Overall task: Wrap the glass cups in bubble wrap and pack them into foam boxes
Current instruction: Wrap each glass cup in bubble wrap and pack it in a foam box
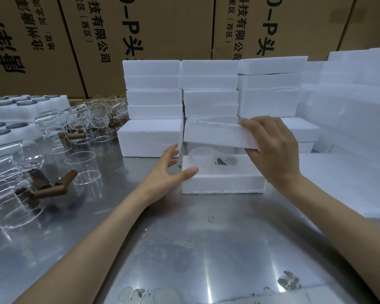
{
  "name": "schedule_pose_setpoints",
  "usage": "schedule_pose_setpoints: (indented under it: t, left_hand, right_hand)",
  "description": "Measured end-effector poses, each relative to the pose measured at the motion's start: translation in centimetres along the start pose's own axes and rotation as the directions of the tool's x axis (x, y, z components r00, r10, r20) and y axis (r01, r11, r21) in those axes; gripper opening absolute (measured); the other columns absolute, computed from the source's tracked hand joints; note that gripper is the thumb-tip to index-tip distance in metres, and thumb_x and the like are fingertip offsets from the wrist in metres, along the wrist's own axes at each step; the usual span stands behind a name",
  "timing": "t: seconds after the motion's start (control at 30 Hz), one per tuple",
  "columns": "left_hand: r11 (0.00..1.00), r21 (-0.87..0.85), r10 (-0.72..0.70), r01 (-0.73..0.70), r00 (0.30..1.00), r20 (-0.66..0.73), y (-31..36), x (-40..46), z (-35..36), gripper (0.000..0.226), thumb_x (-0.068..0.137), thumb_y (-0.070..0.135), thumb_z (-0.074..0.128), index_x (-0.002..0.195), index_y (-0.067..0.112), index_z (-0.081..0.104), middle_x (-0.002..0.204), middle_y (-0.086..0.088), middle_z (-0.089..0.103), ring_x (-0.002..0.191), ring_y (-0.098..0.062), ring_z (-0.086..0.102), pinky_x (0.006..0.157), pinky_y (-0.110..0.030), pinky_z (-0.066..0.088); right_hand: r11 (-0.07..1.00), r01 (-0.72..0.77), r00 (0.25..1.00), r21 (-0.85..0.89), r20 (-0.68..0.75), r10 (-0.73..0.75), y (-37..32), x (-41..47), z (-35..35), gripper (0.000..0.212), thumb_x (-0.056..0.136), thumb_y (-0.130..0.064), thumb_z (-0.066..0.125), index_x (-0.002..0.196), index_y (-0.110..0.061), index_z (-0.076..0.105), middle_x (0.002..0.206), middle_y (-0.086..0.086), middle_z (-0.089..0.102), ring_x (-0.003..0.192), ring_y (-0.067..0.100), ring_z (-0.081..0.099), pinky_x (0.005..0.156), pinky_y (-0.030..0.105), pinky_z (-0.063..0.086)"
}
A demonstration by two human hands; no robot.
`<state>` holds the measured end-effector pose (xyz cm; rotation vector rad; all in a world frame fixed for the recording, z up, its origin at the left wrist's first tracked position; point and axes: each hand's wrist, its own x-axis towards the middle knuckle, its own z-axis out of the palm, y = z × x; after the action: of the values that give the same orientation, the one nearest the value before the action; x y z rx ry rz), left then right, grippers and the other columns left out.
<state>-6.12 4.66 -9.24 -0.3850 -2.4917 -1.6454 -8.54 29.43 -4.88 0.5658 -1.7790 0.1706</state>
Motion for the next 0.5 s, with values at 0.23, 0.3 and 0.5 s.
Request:
schedule_pose_setpoints:
  t: [0.23, 0.3, 0.5]
  left_hand:
    - [0.991, -0.108, 0.07, -0.08, 0.993, -0.091, 1.3, 0.2, 0.1, 0.104, 0.053, 0.084, 0.058, 0.144, 0.053, 0.017, 0.141, 0.026, 0.028, 0.125, 0.003, 0.036, 0.088, -0.008, 0.031]
    - [0.99, -0.088, 0.104, -0.109, 0.993, -0.062, 1.1, 0.1, 0.5, 0.084, 0.061, 0.075, 0.059, 0.136, 0.06, 0.024, 0.145, 0.028, 0.03, 0.126, 0.005, 0.038, 0.094, -0.009, 0.034]
    - [0.986, 0.001, 0.165, -0.165, 0.985, -0.046, 0.4, 0.1, 0.5, 0.059, 0.074, 0.056, 0.071, 0.126, 0.046, 0.045, 0.136, 0.019, 0.047, 0.123, 0.003, 0.046, 0.087, 0.003, 0.032]
  right_hand:
    - [0.986, 0.169, 0.986, -0.012, -0.011, -0.169, -0.2, -0.7, 0.1, 0.042, 0.065, 0.015, 0.062, 0.097, -0.01, 0.073, 0.093, 0.007, 0.07, 0.082, 0.031, 0.063, 0.067, 0.036, 0.049]
    - [0.98, 0.196, 0.979, 0.022, 0.058, -0.197, -0.2, -1.1, -0.1, 0.046, 0.061, 0.014, 0.061, 0.099, -0.009, 0.072, 0.101, 0.008, 0.07, 0.09, 0.031, 0.061, 0.072, 0.038, 0.049]
    - [0.974, 0.106, 0.953, 0.202, 0.259, -0.157, -0.1, -1.5, -1.3, 0.039, 0.069, -0.016, 0.07, 0.108, -0.01, 0.069, 0.105, 0.003, 0.068, 0.098, 0.029, 0.062, 0.07, 0.036, 0.053]
